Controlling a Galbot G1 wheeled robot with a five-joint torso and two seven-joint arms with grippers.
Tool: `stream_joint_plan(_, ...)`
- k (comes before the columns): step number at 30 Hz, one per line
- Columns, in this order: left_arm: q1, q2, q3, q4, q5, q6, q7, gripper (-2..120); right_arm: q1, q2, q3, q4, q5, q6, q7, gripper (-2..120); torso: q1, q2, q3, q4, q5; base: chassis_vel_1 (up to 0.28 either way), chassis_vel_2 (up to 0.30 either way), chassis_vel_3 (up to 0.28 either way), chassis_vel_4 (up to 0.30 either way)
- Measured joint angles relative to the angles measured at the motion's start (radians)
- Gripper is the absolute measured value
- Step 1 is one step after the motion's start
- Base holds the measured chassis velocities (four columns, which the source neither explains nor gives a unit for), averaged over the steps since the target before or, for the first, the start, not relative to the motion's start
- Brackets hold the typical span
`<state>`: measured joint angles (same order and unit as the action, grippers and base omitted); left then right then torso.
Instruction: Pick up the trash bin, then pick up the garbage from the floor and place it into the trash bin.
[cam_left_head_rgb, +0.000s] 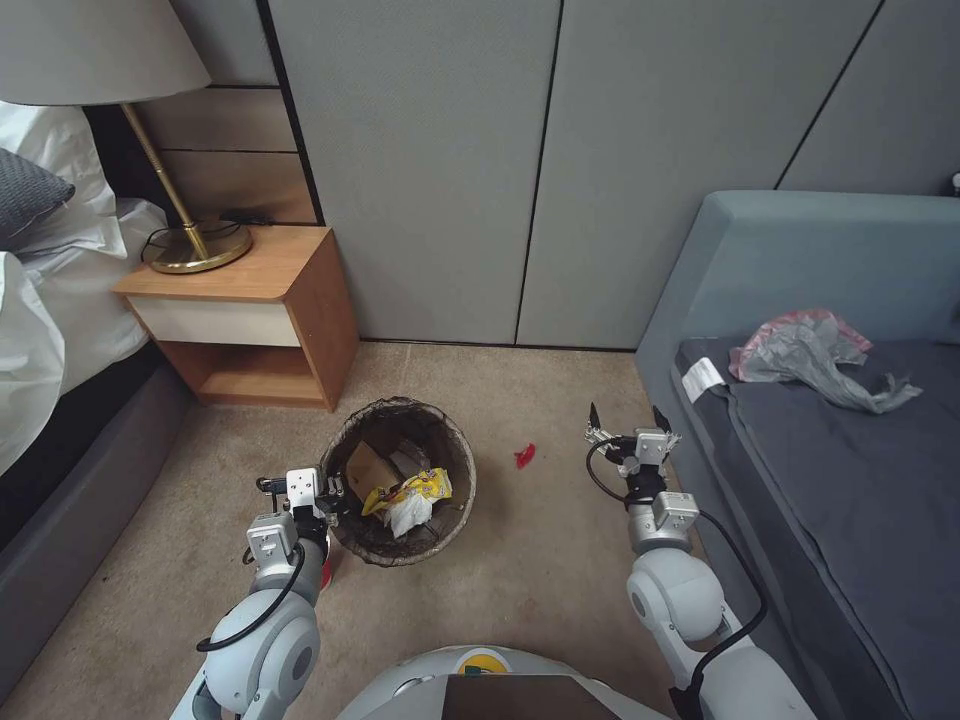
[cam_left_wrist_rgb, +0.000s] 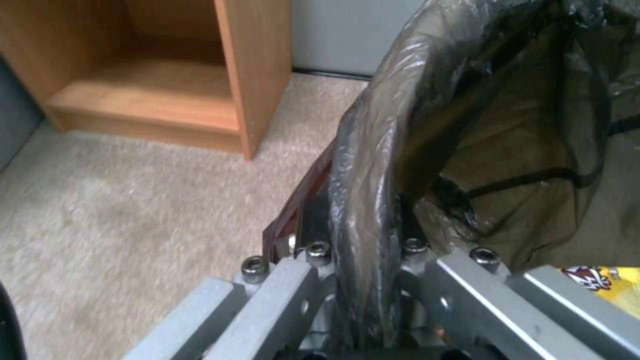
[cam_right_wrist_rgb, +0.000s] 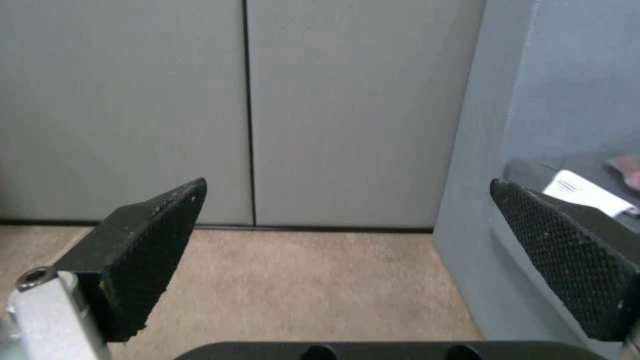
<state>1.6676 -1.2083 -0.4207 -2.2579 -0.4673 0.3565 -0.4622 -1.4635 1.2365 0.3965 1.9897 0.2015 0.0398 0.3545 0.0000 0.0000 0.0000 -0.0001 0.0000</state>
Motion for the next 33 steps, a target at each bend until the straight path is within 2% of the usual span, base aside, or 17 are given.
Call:
stream_joint_plan(24, -0.007, -0.003, 0.001, 0.003, -0.001, -0.001, 0.0, 0, 0.014, 0.008, -0.013, -0.017, -0.004, 0.016, 0.017, 100, 0.0, 0.0, 0.0, 0.0003, 0.0002, -0.145, 0.145, 0.147, -0.146)
stream_joint_plan(33, -0.009, -0.004, 0.001, 0.006, -0.002, -0.003, -0.001, 0, 0.024, 0.008, -0.017, -0.029, -0.01, 0.019, 0.026, 100, 0.0, 0.0, 0.0, 0.0, 0.0, -0.03, 0.031, 0.027, -0.033)
